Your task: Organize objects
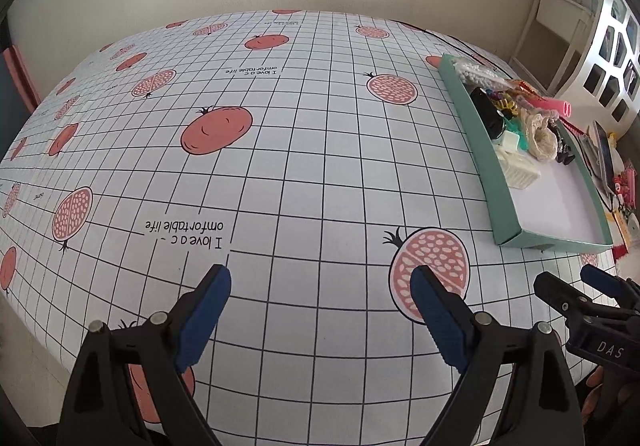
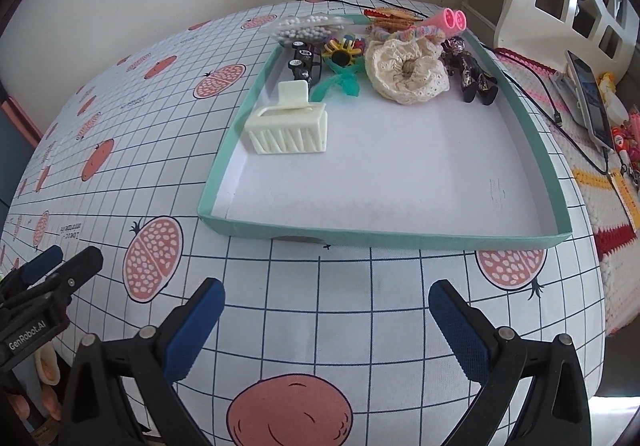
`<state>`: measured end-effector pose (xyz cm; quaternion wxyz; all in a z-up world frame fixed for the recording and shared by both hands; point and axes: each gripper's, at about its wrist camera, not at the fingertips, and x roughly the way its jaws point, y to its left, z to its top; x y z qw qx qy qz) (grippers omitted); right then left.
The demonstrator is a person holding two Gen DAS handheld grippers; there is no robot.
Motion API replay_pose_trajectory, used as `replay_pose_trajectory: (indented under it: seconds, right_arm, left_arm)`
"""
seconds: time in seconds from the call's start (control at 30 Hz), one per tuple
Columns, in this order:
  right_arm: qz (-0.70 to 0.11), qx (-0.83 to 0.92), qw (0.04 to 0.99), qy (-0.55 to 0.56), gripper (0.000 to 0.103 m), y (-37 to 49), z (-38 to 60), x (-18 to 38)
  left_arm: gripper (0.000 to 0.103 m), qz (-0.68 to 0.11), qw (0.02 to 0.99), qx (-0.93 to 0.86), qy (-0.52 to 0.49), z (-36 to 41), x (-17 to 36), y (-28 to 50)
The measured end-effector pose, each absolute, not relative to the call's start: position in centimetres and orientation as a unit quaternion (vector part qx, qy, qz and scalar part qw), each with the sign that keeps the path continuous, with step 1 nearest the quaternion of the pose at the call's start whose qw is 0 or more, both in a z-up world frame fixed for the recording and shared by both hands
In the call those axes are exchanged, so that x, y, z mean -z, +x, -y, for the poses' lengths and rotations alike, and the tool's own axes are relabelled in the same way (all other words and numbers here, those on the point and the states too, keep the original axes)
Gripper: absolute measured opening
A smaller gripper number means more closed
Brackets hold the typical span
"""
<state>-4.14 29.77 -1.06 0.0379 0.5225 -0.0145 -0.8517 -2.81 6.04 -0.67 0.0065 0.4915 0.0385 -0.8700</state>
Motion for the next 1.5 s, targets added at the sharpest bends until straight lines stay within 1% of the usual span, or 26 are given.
replay_pose_trajectory:
  seconds: [1.03,1.33,1.5]
  right_arm:
    - [0.01,0.859,0.012,0.512,0.103,-4.6,-30.8,2.1]
    - [-0.016,0.864,0.001,0.504,0.103,-4.6,-30.4,2.4]
    - [-0.016,0.866,0.001,0.5,0.103,-4.5,-30.4,2.5]
  left_arm:
    - [0.091,-0.036,0.03,0.858,0.512,-5.5,2.7,-3.4]
    - [0.091,-0.027,0.036,0.861,0.506,-5.6,2.9,-3.4]
    - [0.091,-0.027,0.036,0.863,0.503,-5.5,3.0,-3.3]
